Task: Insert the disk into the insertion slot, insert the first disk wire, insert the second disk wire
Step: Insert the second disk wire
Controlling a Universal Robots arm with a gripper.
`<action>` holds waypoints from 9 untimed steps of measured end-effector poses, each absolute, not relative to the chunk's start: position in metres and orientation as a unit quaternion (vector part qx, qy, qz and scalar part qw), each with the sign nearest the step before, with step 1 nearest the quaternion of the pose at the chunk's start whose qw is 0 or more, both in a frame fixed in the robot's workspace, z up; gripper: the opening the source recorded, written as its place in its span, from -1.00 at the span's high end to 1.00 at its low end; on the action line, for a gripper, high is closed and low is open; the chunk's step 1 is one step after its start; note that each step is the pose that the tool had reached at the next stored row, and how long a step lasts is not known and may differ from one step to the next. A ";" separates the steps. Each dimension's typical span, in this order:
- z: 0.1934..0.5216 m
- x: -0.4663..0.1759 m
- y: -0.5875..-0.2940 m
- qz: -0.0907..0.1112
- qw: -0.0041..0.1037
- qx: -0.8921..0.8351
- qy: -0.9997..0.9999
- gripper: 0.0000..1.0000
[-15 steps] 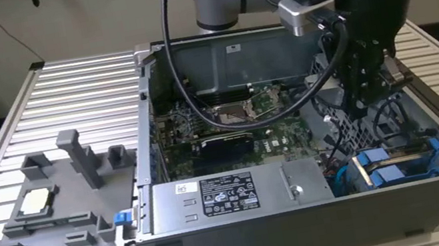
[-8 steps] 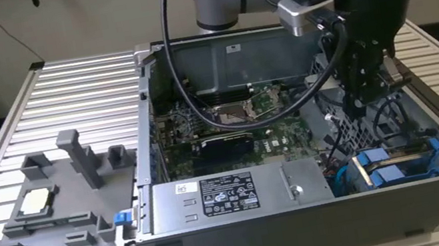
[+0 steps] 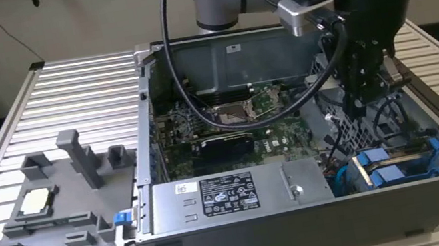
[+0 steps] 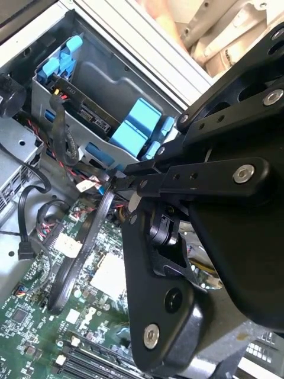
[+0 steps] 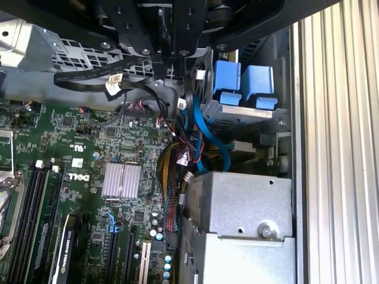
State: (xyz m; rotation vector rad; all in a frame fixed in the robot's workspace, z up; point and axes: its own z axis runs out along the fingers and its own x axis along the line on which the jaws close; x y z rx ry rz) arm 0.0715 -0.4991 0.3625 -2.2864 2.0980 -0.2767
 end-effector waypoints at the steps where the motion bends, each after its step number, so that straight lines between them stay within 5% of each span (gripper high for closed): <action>1: 0.363 0.072 -0.499 -0.089 0.013 -0.734 0.673 0.68; 9: 0.362 0.081 -0.508 -0.084 0.010 -0.734 0.673 0.68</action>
